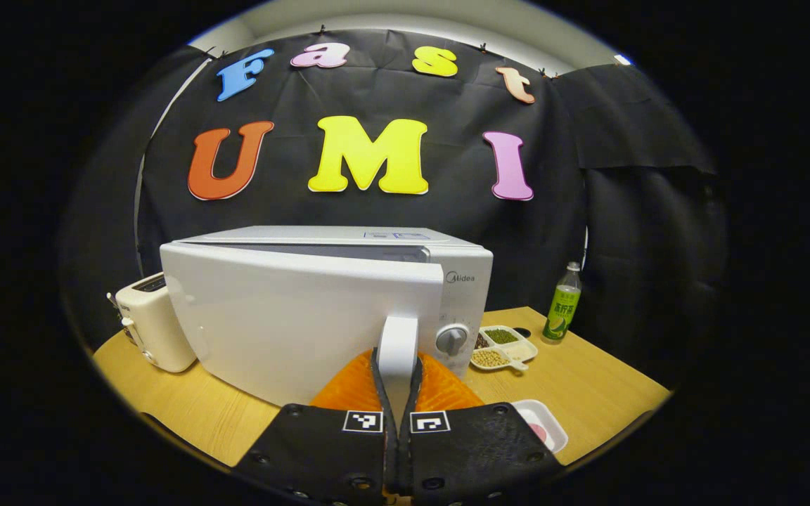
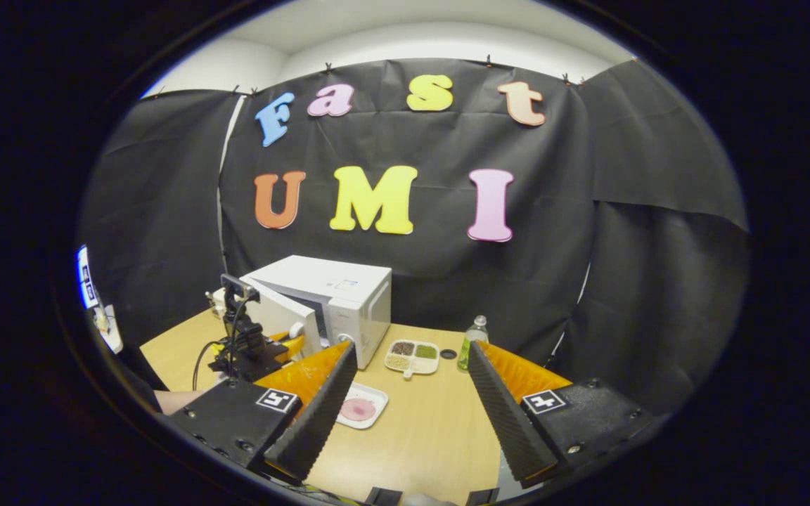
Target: Open the microwave oven with the left hand, put the food in, and close the microwave oven.
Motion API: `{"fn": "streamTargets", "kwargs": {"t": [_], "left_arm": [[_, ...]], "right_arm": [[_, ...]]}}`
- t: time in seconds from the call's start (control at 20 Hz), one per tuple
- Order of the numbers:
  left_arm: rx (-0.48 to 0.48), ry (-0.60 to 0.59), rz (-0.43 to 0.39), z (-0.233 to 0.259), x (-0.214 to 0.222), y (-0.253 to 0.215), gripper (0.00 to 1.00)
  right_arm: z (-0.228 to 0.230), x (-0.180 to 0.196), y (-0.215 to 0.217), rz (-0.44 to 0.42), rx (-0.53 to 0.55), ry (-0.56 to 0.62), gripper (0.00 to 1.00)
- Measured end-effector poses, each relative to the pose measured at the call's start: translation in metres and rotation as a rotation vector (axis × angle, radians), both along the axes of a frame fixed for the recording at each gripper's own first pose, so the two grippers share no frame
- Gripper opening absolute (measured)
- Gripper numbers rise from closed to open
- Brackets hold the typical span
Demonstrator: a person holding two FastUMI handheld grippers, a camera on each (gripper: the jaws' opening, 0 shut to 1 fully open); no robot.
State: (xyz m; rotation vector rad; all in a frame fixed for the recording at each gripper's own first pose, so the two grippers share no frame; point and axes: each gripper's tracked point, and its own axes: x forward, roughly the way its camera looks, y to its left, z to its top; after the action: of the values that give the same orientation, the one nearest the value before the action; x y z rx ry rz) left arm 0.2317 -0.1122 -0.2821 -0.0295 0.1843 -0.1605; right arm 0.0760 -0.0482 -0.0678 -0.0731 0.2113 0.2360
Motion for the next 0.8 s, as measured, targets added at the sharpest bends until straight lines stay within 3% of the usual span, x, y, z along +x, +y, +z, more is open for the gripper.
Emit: {"fn": "streamTargets", "kwargs": {"t": [0.25, 0.5, 0.6, 0.8], "left_arm": [[0.017, 0.029, 0.02, -0.004, -0.081, 0.059, 0.01], [0.036, 0.088, 0.106, -0.013, -0.137, 0.134, 0.14], [-0.001, 0.121, 0.142, -0.016, -0.154, 0.161, 0.56], [0.062, 0.105, 0.196, -0.009, -0.169, 0.208, 0.87]], "right_arm": [[0.004, -0.014, 0.057, 0.081, 0.028, -0.006, 1.0], [0.001, -0.038, 0.115, 0.153, 0.06, 0.02, 1.0], [0.001, -0.049, 0.131, 0.166, 0.068, 0.019, 1.0], [0.002, -0.068, 0.154, 0.178, 0.063, 0.006, 1.0]]}}
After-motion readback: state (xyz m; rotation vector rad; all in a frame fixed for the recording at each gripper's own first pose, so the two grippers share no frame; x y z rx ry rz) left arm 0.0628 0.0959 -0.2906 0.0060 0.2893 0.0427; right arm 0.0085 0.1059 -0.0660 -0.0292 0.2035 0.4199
